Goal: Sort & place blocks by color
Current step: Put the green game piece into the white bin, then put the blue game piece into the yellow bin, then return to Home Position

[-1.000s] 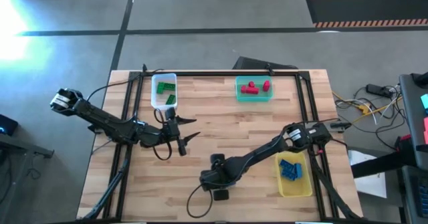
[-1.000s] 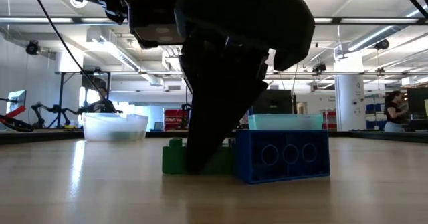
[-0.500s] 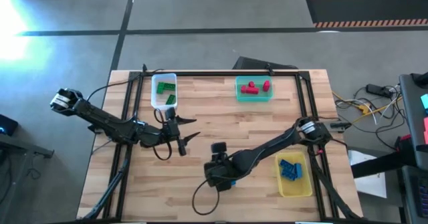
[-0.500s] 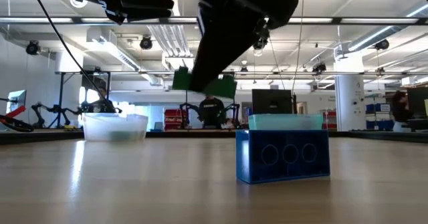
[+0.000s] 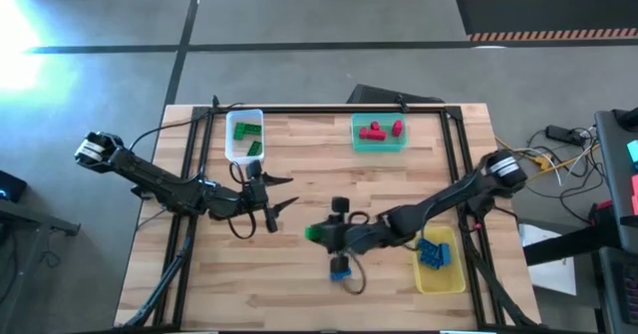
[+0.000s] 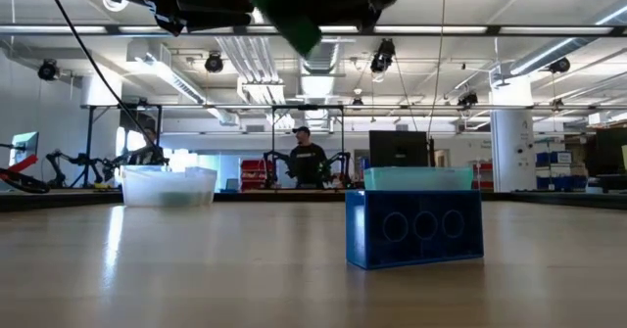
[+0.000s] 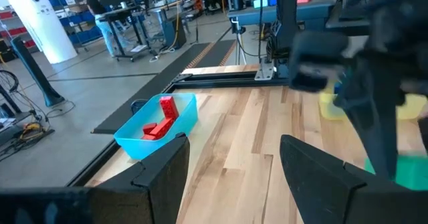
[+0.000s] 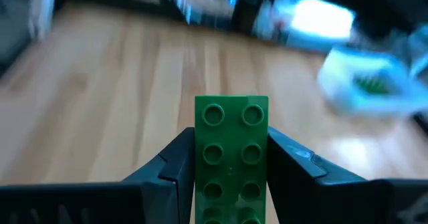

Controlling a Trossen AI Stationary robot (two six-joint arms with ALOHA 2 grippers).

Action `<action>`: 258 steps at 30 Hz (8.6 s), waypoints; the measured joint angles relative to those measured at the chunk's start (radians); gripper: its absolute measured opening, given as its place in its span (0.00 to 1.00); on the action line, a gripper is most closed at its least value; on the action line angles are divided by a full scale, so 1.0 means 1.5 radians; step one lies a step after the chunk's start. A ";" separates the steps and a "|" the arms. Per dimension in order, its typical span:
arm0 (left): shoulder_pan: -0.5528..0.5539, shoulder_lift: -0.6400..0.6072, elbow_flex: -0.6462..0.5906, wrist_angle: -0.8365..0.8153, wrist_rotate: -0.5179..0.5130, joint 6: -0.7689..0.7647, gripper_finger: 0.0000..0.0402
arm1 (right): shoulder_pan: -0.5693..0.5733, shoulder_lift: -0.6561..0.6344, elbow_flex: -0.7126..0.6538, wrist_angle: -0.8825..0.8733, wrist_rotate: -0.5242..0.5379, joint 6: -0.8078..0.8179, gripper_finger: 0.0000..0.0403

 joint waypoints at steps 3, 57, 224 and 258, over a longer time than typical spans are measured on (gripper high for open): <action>0.000 0.000 0.003 0.001 0.033 0.000 0.54 | -0.005 -0.029 -0.077 0.190 0.001 -0.048 0.31; 0.019 0.246 0.023 0.435 0.210 0.082 0.32 | -0.062 -0.038 -0.183 0.605 -0.069 -0.131 0.59; 0.113 -0.042 0.019 -0.238 0.073 -0.217 0.50 | 0.259 -0.361 -0.216 -0.877 -0.282 0.807 0.38; -0.064 -0.335 -0.160 -0.258 0.209 0.019 0.15 | -0.196 -0.372 -0.445 0.187 -0.342 -0.116 0.08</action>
